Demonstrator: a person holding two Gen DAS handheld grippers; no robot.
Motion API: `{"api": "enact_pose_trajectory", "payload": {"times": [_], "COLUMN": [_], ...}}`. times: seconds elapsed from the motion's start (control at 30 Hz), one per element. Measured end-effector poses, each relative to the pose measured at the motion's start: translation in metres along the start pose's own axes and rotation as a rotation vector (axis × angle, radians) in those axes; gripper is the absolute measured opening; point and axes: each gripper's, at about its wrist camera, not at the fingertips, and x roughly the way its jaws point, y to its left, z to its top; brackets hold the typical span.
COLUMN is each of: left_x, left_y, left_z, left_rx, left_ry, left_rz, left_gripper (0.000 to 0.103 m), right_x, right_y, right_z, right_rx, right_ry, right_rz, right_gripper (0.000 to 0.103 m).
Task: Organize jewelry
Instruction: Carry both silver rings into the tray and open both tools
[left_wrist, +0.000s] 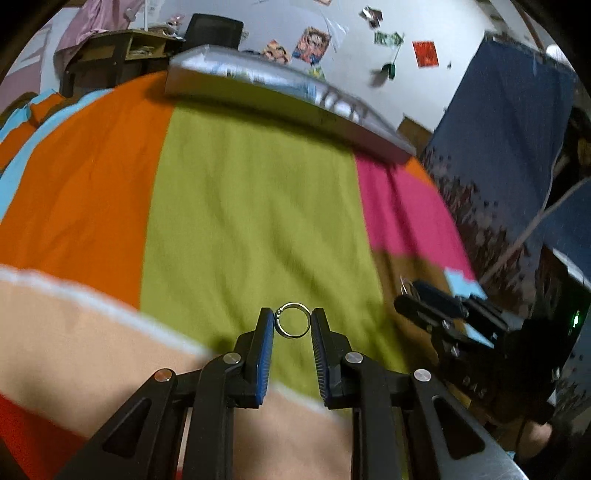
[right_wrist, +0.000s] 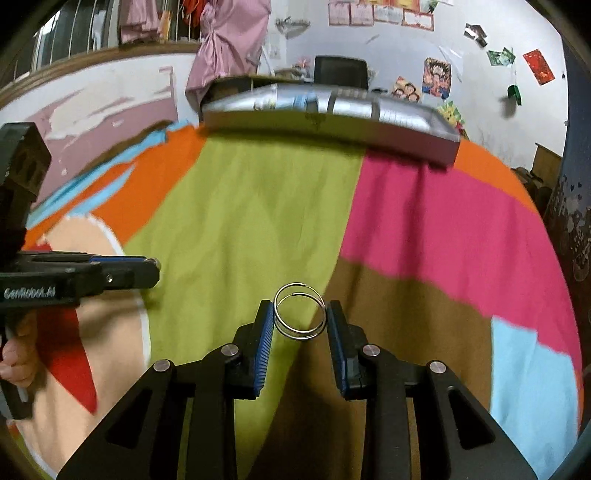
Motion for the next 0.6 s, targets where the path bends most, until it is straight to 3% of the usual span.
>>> {"api": "enact_pose_trajectory", "payload": {"times": [0.37, 0.6], "left_x": [-0.005, 0.027], "left_y": [-0.003, 0.003], "left_z": [0.133, 0.190], "left_rx": [0.045, 0.009], "left_ry": [-0.193, -0.196], "left_rz": [0.022, 0.080], "left_gripper": [0.020, 0.020], "right_x": [-0.001, 0.046], "right_y": [-0.030, -0.060], "right_z": [0.114, 0.164], "right_rx": [0.018, 0.079], "right_ry": [-0.159, -0.120], "right_rz": [0.017, -0.085], "right_gripper": [0.026, 0.026]}}
